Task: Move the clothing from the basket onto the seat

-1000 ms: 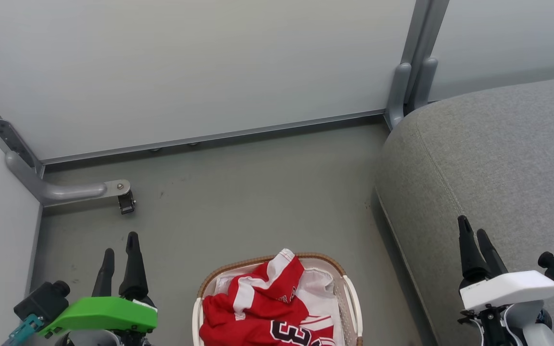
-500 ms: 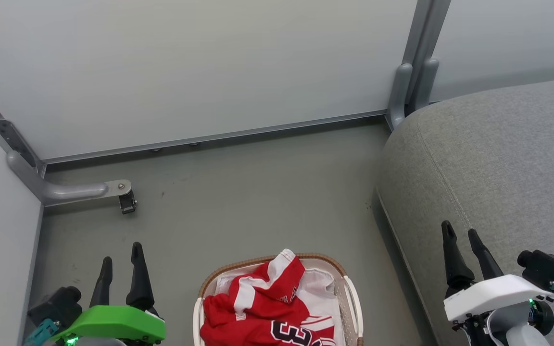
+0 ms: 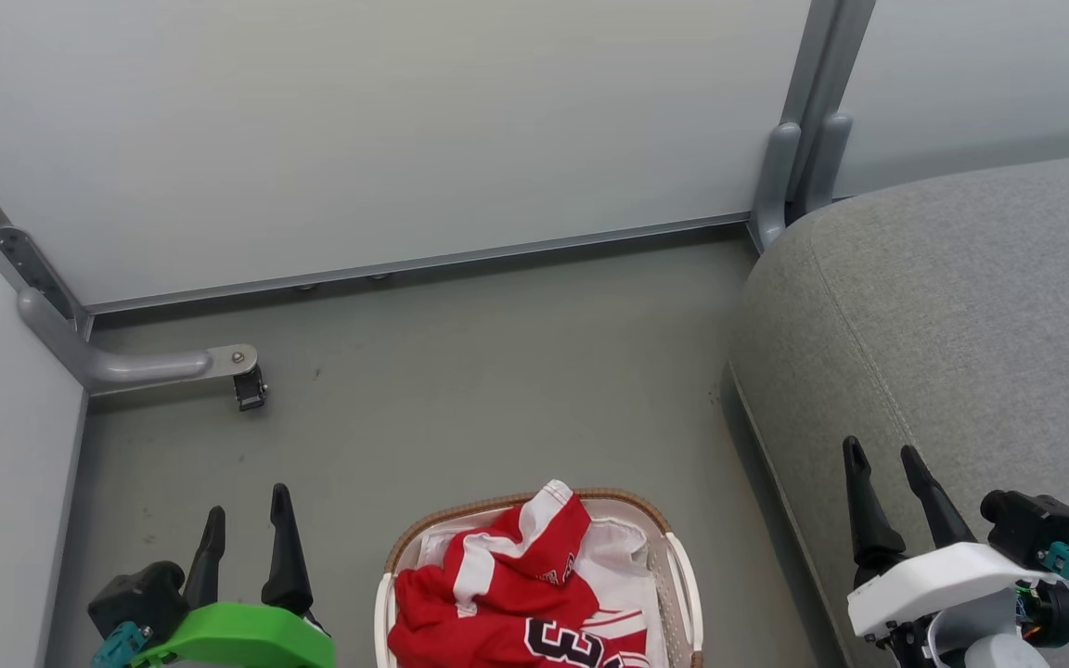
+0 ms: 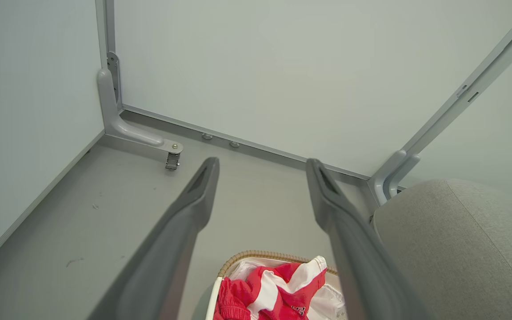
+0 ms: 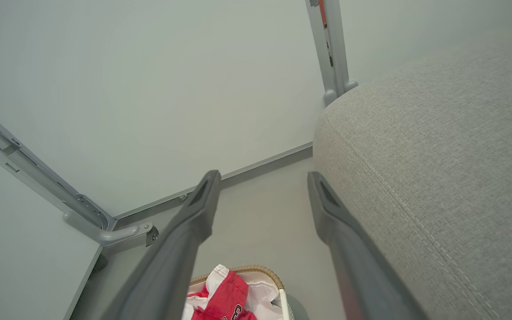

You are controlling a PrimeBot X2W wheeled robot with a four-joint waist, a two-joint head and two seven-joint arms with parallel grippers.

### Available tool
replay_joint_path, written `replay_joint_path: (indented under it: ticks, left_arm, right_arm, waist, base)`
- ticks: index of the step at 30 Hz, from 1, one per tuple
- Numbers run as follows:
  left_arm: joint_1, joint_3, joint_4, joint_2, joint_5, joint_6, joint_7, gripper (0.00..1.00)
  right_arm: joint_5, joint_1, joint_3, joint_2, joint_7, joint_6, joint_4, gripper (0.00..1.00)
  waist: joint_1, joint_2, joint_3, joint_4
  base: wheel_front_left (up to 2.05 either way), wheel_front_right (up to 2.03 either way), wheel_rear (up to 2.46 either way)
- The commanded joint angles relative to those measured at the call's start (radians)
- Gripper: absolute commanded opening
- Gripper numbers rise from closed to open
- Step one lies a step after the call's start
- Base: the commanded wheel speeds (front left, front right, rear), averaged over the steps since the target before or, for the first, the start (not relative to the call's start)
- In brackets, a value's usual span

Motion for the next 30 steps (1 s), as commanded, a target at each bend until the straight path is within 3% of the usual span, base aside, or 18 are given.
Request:
replay_joint_path:
  ticks: [1, 30]
  left_arm:
    - [0.009, -0.003, -0.002, 0.008, 0.025, 0.002, -0.009, 1.0]
    - [0.023, -0.033, 0.046, 0.01, 0.234, 0.022, -0.07, 1.0]
  right_arm:
    - [-0.026, 0.004, 0.002, -0.006, -0.01, 0.0, -0.003, 1.0]
    - [-0.254, 0.014, 0.046, -0.009, -0.07, 0.0, -0.009, 1.0]
  waist:
    - [-0.0001, 0.0, 0.0, 0.001]
    - [-0.0001, 0.0, 0.004, 0.008]
  base:
    - [0.0, 0.0, 0.0]
    - [0.0, 0.0, 0.0]
